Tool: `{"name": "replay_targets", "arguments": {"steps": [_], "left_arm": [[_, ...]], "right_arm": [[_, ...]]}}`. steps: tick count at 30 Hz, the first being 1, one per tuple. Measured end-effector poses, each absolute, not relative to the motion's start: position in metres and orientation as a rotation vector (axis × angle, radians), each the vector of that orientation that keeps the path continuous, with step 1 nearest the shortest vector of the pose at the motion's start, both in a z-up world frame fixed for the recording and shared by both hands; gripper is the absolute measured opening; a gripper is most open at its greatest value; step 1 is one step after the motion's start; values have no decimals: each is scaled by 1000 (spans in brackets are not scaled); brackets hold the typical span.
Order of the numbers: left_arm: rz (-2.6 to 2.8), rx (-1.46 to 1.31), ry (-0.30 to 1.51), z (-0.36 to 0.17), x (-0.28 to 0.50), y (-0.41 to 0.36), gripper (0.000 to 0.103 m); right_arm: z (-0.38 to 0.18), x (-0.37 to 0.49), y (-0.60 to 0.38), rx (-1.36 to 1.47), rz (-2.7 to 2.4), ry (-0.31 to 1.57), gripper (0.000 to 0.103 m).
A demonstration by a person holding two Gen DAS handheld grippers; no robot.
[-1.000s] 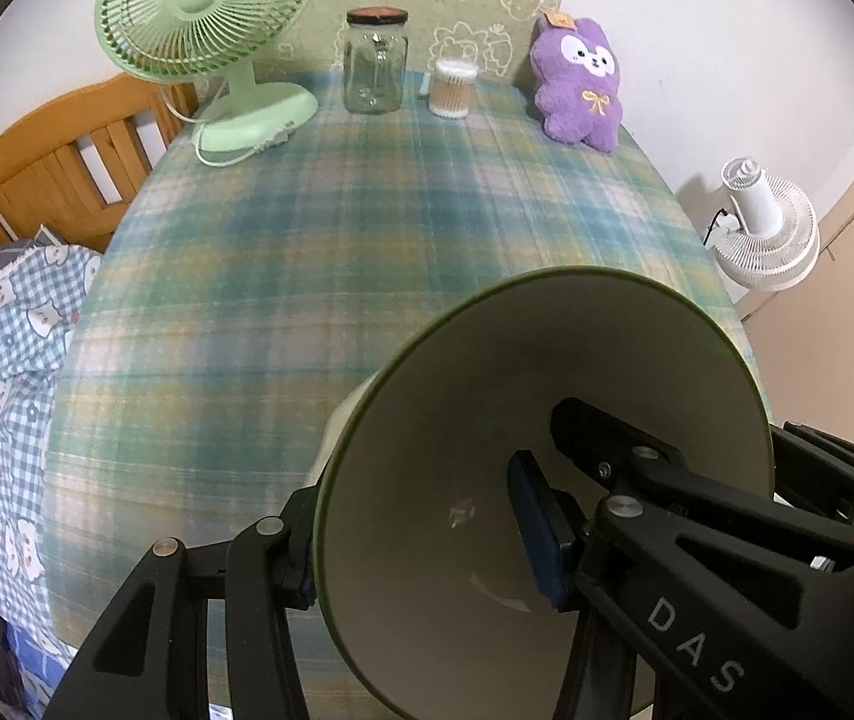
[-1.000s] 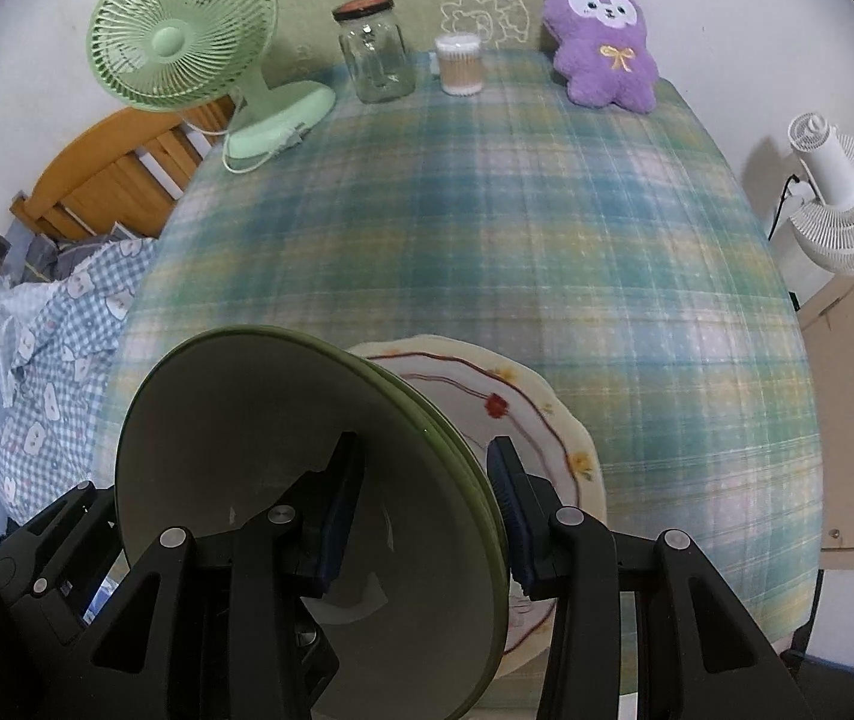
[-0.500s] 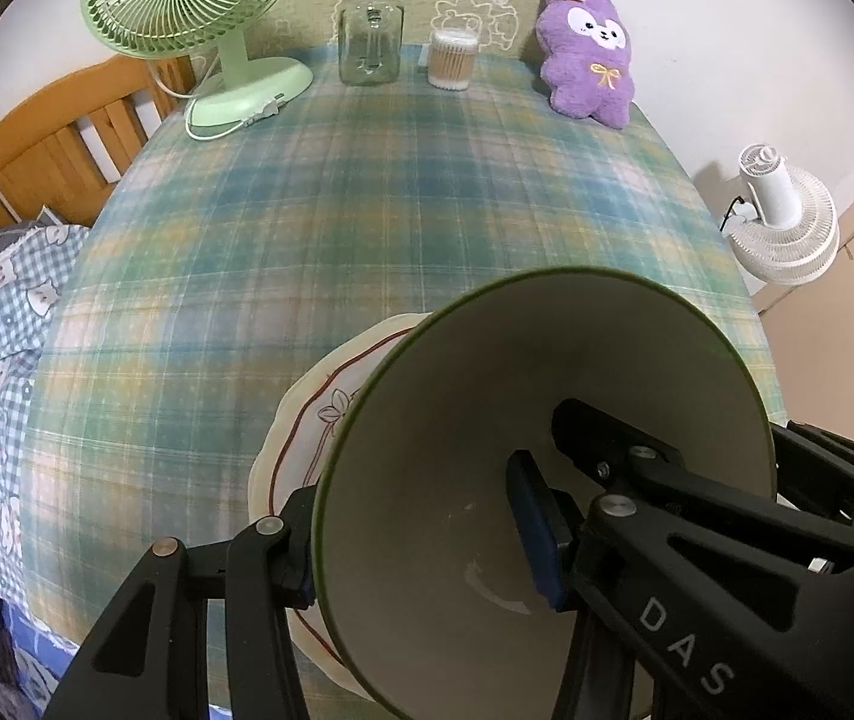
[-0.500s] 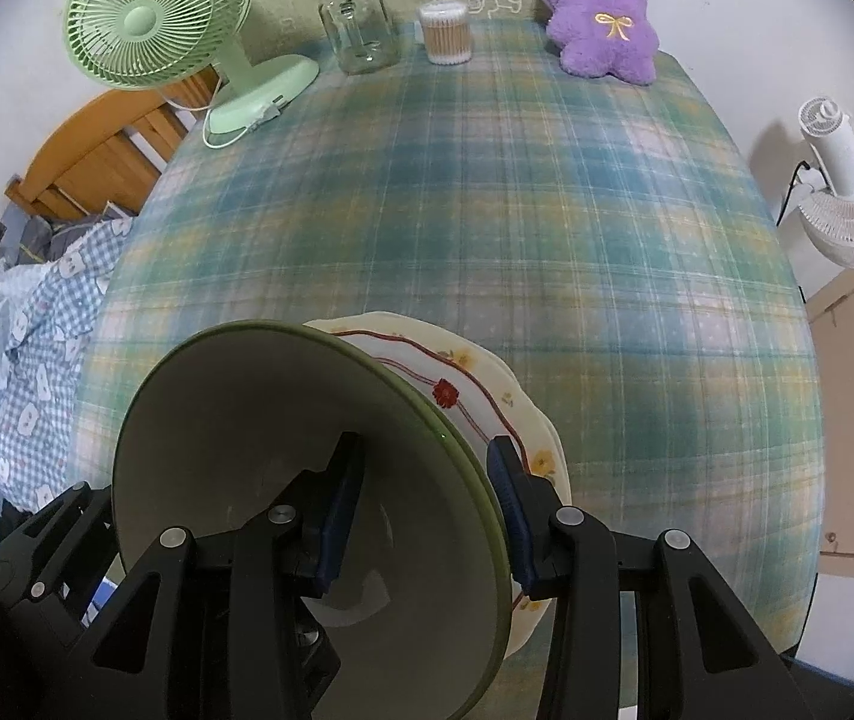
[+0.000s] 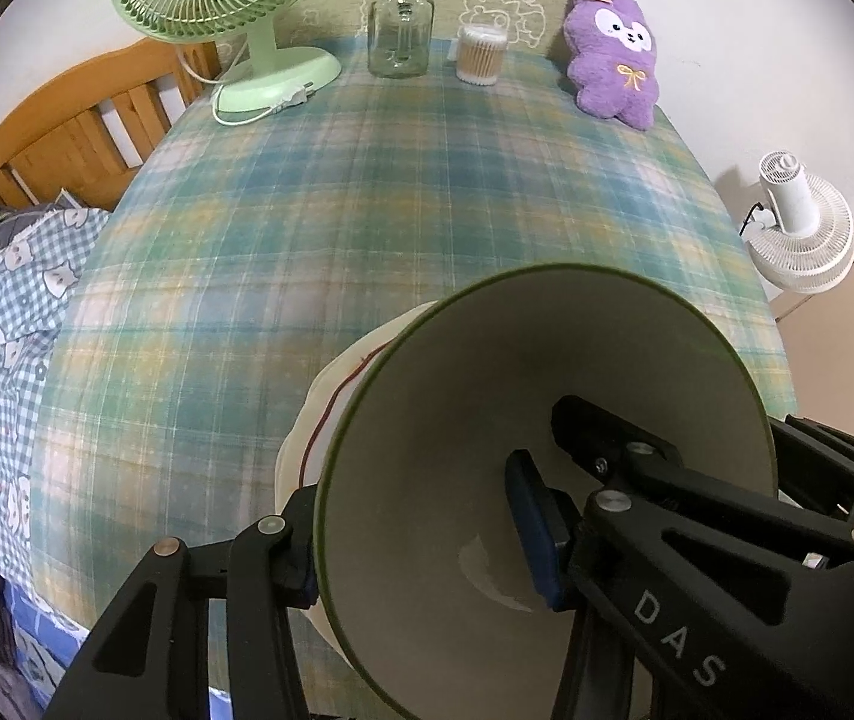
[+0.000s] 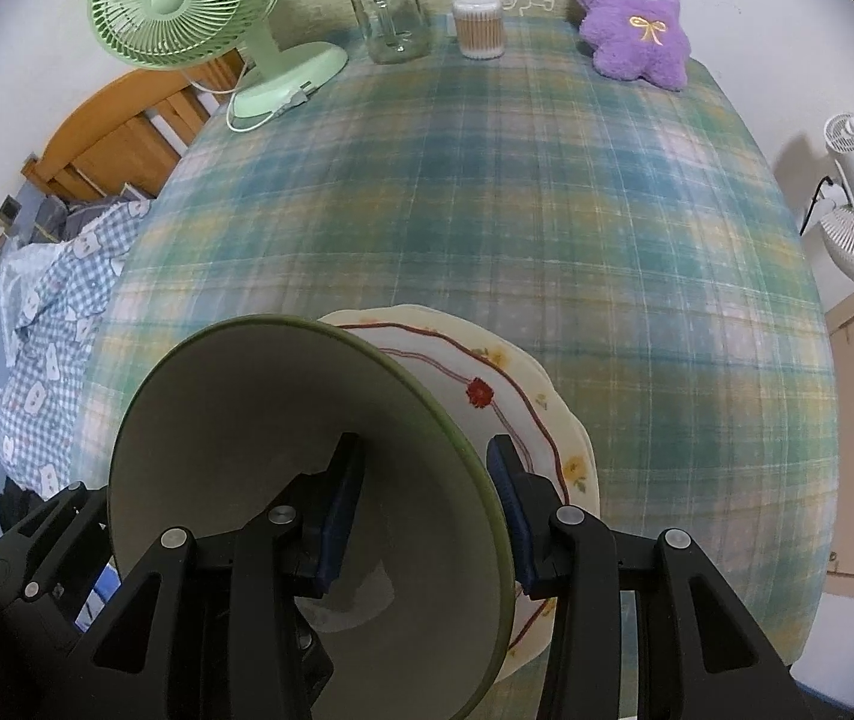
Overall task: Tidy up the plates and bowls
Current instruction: 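Tilt the cream bowl with both tools and move it over the plates, then lower the cream bowl onto the plate stack and open both tools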
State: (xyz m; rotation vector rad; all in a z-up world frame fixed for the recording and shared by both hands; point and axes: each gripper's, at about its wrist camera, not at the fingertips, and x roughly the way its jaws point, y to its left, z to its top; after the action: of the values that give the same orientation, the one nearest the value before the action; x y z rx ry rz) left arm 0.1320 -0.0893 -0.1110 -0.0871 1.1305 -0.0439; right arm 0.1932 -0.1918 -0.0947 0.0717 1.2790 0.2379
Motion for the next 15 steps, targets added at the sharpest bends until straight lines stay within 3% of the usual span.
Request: {"name": "replay_targets", "arguments": {"steps": [9, 15], "left_arm": [[-75, -109, 1131, -116, 138, -83, 59], [-80, -86, 1099, -109, 138, -85, 74]], "right_arm": [[-96, 198, -189, 56, 230, 1274, 47], [-89, 200, -192, 67, 201, 1248, 62]]}}
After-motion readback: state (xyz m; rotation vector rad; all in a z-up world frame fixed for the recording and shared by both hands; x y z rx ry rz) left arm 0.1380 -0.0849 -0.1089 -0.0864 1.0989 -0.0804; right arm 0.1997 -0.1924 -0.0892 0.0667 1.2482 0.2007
